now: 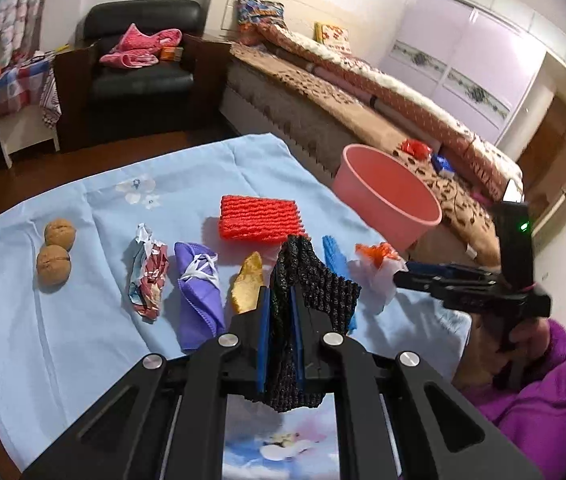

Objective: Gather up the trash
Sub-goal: 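Grasp the black mesh pad with the left tool, then grasp the white bag with orange ribbon with the right tool while the left tool holds the black pad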

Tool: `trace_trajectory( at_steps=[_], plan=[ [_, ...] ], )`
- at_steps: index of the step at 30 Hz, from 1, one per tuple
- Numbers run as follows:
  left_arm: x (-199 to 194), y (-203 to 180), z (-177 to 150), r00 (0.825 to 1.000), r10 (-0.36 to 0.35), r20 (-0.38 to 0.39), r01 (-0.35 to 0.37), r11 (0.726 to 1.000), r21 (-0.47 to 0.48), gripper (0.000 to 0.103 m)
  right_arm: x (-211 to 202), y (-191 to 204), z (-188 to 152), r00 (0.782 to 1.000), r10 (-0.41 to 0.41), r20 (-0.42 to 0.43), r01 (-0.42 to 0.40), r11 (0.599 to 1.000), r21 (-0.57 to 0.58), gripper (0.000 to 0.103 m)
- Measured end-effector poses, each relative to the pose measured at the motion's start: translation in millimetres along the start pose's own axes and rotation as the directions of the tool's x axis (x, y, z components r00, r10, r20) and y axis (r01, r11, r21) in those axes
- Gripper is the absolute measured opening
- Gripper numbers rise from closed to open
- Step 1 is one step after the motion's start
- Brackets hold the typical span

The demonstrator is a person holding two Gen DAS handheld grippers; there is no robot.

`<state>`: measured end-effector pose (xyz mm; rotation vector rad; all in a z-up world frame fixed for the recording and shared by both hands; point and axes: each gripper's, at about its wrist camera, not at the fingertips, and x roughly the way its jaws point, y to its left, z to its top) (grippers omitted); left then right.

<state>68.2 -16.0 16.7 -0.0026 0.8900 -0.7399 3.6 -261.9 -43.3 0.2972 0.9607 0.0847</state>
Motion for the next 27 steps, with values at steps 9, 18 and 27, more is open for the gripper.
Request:
trace_trajectory(
  at_steps=[9,18,27],
  plan=[
    [-1,-16,3,1.0,0.01,0.017,-0.009,0.998,-0.056,0.009,12,-10,-1,0.995,0.096,0.003,-0.096,0.995,0.019,0.043],
    [12,-45,23,0.999,0.016,0.05,-0.013,0.999,-0.052,0.009,-12,-15,-1,0.987,0.131,0.088,-0.129,0.991,-0.026,0.038],
    [40,-90,63,0.993,0.025,0.112,-0.019,0.998,-0.053,0.009,-41,-38,15,0.976,0.074,0.205,-0.071,0.997,-0.025,0.038]
  ],
)
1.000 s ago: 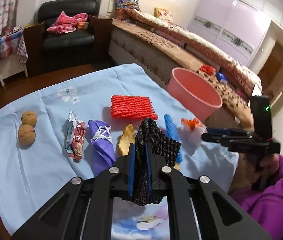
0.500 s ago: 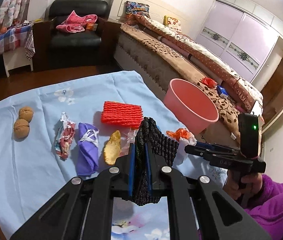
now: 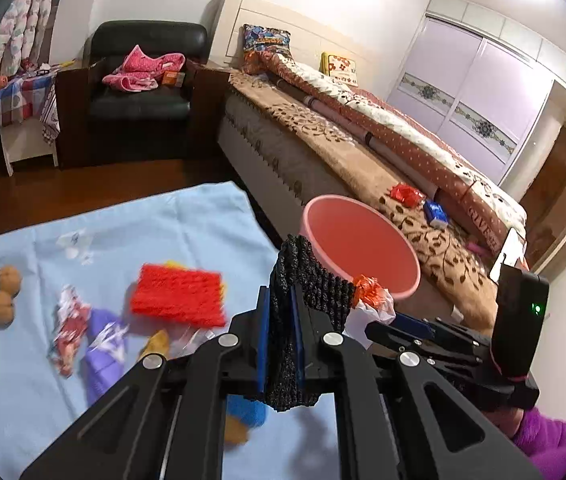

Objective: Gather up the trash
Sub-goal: 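Grasp the white bag with orange ribbon with the right tool while the left tool holds the black pad, then carry the pad and white bag over the pink bucket and open both tools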

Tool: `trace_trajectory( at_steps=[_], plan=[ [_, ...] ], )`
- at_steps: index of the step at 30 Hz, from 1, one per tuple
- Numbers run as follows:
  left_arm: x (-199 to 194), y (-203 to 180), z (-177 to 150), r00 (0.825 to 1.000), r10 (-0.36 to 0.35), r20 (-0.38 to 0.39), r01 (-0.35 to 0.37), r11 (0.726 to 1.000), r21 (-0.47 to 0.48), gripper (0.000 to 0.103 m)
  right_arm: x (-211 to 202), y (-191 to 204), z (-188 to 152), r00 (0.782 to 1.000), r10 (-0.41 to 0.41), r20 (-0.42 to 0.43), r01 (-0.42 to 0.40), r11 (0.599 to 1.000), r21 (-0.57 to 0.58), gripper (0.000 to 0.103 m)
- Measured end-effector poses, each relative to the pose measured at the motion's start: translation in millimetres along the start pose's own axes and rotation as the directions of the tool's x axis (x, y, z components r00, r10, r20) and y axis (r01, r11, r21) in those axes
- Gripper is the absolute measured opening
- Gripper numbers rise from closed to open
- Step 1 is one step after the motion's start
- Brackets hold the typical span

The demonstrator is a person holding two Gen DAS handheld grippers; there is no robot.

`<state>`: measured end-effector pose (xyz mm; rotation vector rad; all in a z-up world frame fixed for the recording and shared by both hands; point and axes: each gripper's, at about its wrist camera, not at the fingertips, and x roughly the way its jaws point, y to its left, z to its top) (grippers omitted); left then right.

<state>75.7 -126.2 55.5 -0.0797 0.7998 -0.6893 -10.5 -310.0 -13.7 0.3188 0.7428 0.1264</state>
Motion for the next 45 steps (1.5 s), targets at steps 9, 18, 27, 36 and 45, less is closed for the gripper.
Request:
trace_trajectory(
  at_steps=[9,18,27,36,45],
  plan=[
    [46,-37,31,1.0,0.007,0.006,-0.007,1.0,-0.019,0.009,-16,-56,27,0.991,-0.111,0.069,0.104,0.989,0.107,0.038],
    [108,-74,58,0.999,0.034,0.019,-0.034,0.999,-0.005,0.009,-1,-88,35,0.983,-0.17,0.066,0.157,0.973,0.167,0.038],
    [165,-82,69,0.995,0.097,0.015,-0.098,0.995,0.008,0.01,15,-103,36,0.98,-0.192,0.051,0.18,0.968,0.176,0.038],
    [200,-73,63,0.99,0.137,-0.042,-0.138,0.99,-0.009,0.03,28,-106,33,0.981,-0.194,0.024,0.188,0.967,0.172,0.039],
    [224,-62,48,0.967,0.214,-0.139,-0.217,0.976,-0.003,0.03,30,-113,33,0.983,-0.181,0.023,0.174,0.967,0.189,0.047]
  ],
)
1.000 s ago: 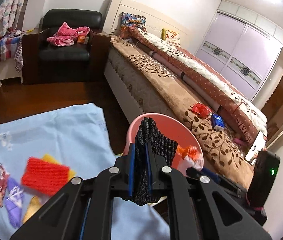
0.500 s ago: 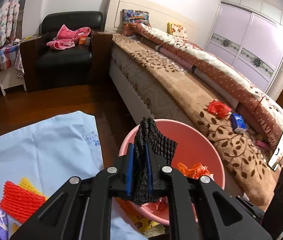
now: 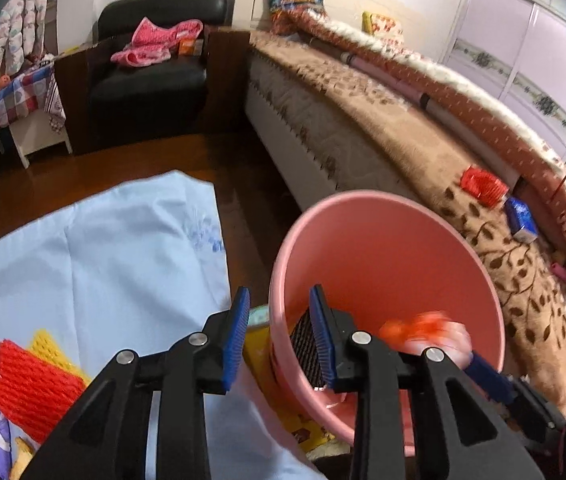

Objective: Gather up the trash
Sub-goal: 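Carry the pad and white bag over the pink bucket and open both tools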

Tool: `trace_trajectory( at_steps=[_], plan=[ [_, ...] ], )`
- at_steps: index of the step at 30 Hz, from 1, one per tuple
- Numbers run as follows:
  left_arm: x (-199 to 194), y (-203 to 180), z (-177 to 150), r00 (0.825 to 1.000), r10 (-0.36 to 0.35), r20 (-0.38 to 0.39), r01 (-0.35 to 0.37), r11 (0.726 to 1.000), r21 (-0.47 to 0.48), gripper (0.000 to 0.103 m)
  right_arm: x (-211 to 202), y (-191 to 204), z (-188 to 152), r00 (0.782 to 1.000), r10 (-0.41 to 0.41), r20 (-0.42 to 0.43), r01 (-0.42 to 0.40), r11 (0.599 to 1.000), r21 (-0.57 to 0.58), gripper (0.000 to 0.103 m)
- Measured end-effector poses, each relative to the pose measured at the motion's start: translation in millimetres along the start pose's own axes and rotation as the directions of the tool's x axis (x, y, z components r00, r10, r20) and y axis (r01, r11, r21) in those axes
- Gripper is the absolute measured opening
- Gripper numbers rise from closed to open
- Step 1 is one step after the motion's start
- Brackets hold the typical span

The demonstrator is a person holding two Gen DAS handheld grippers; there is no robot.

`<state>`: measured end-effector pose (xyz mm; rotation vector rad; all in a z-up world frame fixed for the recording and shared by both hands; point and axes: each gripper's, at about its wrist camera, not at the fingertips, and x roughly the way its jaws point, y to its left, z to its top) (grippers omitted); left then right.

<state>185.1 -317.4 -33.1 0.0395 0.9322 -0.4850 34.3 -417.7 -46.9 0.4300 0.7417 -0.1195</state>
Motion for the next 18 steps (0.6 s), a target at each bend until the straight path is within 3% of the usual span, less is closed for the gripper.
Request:
trace_trajectory(
  at_steps=[2,3,5,9,14,18],
  plan=[
    [8,-2,-4,0.999,0.008,-0.041,-0.008,1.0,-0.007,0.027,1,0,1,1.0,0.008,-0.007,-0.008,1.0,-0.002,0.047],
    [12,-2,-6,0.998,0.016,-0.061,-0.016,1.0,-0.011,0.017,1,-1,2,1.0,0.011,-0.009,-0.011,1.0,-0.003,0.047],
    [16,-2,-9,0.996,0.009,-0.086,-0.011,1.0,-0.024,0.014,0,-1,4,1.0,0.013,-0.007,-0.013,1.0,-0.004,0.047],
    [11,-7,-15,0.995,0.036,-0.09,-0.036,0.999,0.002,0.014,-4,1,6,1.0,0.021,0.0,-0.021,1.0,-0.008,0.047],
    [1,4,-22,0.99,0.053,-0.127,-0.058,0.998,-0.03,0.014,-9,6,6,0.999,0.034,0.003,-0.034,0.999,-0.018,0.047],
    [-5,7,-24,0.99,0.043,-0.131,-0.046,0.999,-0.023,0.014,-9,9,4,0.999,0.048,-0.002,-0.048,0.999,-0.018,0.047]
  ],
)
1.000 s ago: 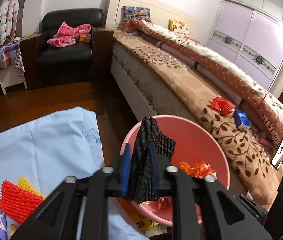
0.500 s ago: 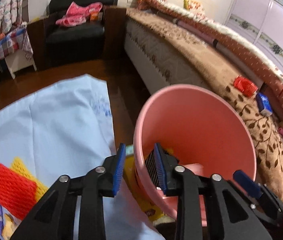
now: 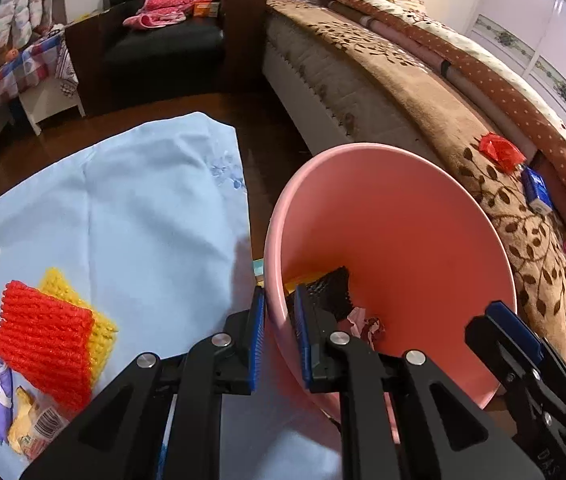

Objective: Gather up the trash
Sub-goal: 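Carry the pad and white bag over the pink bucket and open both tools, then move both open tools back over the table items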

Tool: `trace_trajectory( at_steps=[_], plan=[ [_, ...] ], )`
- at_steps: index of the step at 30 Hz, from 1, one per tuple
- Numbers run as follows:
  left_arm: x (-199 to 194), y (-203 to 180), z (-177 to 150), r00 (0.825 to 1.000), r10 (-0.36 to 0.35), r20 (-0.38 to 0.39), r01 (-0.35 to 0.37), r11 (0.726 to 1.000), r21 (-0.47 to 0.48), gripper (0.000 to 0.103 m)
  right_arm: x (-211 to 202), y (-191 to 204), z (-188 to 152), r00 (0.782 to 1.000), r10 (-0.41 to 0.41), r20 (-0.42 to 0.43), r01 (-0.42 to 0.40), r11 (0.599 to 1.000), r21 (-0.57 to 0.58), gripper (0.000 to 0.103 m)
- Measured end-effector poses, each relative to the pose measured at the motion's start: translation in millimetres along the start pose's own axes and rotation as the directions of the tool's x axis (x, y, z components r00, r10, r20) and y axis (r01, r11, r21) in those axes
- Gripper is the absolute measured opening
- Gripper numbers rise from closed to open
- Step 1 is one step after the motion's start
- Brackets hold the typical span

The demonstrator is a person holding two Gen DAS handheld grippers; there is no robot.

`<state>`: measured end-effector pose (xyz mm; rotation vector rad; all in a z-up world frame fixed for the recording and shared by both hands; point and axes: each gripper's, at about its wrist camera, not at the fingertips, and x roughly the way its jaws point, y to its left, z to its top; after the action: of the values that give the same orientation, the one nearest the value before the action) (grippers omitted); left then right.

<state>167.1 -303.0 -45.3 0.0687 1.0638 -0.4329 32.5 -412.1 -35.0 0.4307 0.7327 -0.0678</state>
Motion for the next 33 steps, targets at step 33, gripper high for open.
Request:
trace_trajectory(
  at_steps=[33],
  plan=[
    [-164,116,-138,0.953,0.118,0.279,-0.077,0.985,-0.154,0.041,-48,120,-83,0.991,0.132,-0.028,-0.135,0.981,-0.138,0.047]
  ],
)
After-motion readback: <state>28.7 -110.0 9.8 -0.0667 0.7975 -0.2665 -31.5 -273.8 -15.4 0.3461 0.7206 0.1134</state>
